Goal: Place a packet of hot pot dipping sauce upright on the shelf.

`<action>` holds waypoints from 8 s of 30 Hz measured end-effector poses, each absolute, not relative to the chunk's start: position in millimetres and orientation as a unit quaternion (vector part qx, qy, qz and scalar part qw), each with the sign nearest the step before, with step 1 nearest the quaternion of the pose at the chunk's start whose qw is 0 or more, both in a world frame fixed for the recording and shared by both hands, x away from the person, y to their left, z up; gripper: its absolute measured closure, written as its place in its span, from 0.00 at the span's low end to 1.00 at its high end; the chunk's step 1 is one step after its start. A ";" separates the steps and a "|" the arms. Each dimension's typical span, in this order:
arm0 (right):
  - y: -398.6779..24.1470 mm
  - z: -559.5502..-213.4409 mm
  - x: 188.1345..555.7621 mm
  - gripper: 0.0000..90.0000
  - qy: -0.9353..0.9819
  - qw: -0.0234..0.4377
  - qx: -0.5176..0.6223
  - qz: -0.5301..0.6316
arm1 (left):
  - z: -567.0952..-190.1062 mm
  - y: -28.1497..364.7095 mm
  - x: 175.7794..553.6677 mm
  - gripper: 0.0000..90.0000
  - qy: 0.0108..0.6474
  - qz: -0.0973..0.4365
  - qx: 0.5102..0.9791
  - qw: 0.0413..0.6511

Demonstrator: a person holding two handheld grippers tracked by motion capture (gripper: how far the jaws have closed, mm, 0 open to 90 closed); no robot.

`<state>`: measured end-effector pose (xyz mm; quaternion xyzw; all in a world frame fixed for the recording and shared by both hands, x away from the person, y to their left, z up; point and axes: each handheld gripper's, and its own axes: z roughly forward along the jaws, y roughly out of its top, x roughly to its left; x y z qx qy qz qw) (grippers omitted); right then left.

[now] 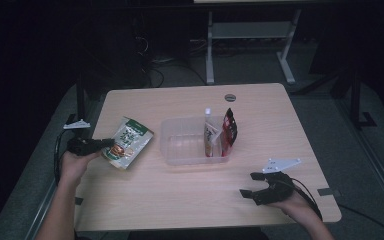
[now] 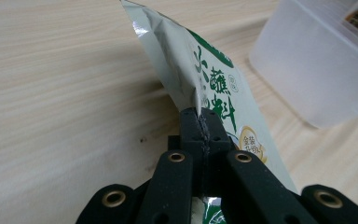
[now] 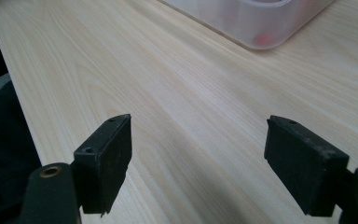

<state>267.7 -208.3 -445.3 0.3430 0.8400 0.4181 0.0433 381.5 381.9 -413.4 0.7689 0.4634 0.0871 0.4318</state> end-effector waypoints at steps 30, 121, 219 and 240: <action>-206.7 -445.4 272.0 0.25 0.837 0.038 0.344 0.425 | -383.2 370.6 274.2 1.00 0.378 0.043 0.799 0.466; -159.0 -430.3 296.7 0.87 0.810 -0.150 0.229 0.519 | -399.3 166.8 312.5 1.00 0.123 -0.046 0.868 0.479; -81.0 -345.6 383.6 1.00 0.722 -0.012 0.242 0.648 | -424.7 238.4 287.5 0.19 0.238 -0.002 0.877 0.416; -69.2 -361.6 384.3 0.86 0.750 0.008 0.253 0.611 | -429.6 234.6 288.4 0.19 0.236 -0.010 0.882 0.408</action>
